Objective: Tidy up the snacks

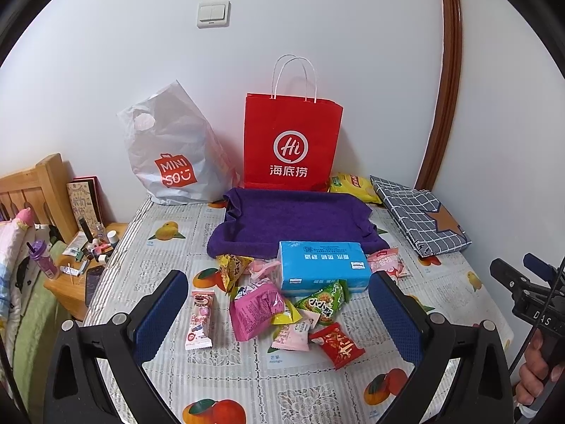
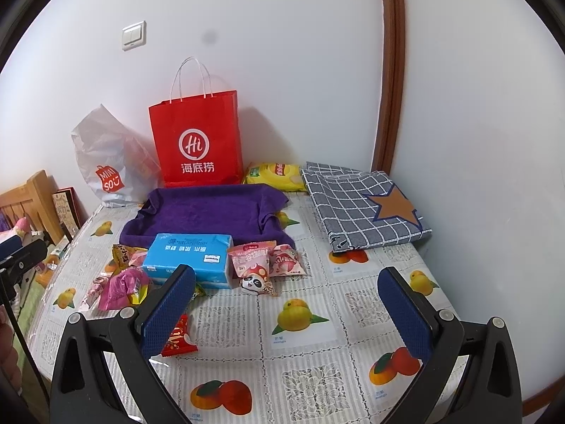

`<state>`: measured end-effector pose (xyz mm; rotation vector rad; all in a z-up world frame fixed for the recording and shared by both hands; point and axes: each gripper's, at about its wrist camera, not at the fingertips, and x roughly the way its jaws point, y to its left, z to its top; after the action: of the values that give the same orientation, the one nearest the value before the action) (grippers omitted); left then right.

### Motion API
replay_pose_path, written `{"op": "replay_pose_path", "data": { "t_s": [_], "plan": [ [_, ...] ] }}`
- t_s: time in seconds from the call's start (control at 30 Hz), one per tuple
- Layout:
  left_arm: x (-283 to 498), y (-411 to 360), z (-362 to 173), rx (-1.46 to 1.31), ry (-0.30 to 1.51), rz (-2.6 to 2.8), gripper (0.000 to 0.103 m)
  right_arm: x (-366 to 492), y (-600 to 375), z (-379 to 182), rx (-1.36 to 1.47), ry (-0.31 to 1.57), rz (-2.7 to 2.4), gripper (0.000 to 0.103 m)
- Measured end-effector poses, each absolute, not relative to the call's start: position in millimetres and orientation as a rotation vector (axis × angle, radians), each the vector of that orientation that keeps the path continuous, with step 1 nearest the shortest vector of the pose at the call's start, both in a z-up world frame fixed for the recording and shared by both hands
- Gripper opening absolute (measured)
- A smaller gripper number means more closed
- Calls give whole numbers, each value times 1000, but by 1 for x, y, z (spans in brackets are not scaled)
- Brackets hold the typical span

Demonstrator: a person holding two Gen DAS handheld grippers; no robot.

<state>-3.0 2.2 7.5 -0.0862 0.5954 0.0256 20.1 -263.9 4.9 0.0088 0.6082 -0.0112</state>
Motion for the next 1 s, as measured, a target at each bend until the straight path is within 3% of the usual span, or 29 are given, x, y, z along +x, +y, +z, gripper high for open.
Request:
{"op": "replay_pose_path", "data": {
  "t_s": [1.0],
  "plan": [
    [-5, -2, 5, -74, 591, 13, 103, 19, -263, 2, 21, 616, -9, 102]
  ]
}}
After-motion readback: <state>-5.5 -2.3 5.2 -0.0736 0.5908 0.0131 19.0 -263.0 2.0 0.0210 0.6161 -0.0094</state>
